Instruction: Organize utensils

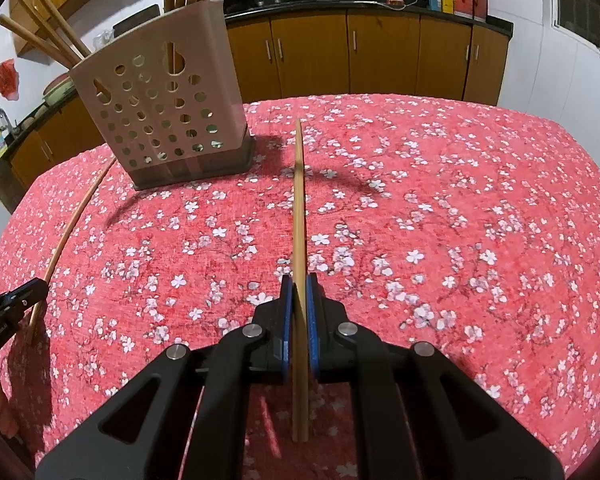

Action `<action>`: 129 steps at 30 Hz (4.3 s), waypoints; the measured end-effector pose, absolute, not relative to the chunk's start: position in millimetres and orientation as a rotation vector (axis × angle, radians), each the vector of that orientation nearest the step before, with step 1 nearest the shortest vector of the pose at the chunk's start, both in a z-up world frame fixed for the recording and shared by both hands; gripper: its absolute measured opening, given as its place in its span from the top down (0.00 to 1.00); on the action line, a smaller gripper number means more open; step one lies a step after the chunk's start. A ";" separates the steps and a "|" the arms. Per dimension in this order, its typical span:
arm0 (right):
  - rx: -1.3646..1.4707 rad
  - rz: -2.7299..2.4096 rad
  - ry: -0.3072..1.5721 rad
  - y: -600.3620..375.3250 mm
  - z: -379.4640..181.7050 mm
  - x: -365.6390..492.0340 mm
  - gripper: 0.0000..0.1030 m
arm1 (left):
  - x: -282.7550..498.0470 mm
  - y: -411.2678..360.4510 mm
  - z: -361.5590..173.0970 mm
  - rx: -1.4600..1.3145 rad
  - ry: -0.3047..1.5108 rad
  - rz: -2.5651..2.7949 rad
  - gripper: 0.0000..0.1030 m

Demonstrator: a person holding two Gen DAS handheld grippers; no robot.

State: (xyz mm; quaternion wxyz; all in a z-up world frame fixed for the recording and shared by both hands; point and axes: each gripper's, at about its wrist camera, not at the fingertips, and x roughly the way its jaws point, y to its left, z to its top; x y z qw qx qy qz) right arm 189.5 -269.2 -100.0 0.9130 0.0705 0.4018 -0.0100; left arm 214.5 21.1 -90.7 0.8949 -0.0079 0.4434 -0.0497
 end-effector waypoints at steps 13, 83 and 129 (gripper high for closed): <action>0.168 -0.037 0.671 -286.5 -49.1 167.7 0.93 | 196.0 30.0 -34.6 -0.054 0.781 -0.142 0.93; 0.136 0.108 0.124 -225.6 105.8 206.0 0.93 | 233.2 -20.5 146.3 -0.226 0.164 -0.262 0.93; -0.015 0.034 0.323 -220.3 -16.1 66.5 0.02 | 86.9 17.0 -10.2 0.018 0.346 -0.087 0.04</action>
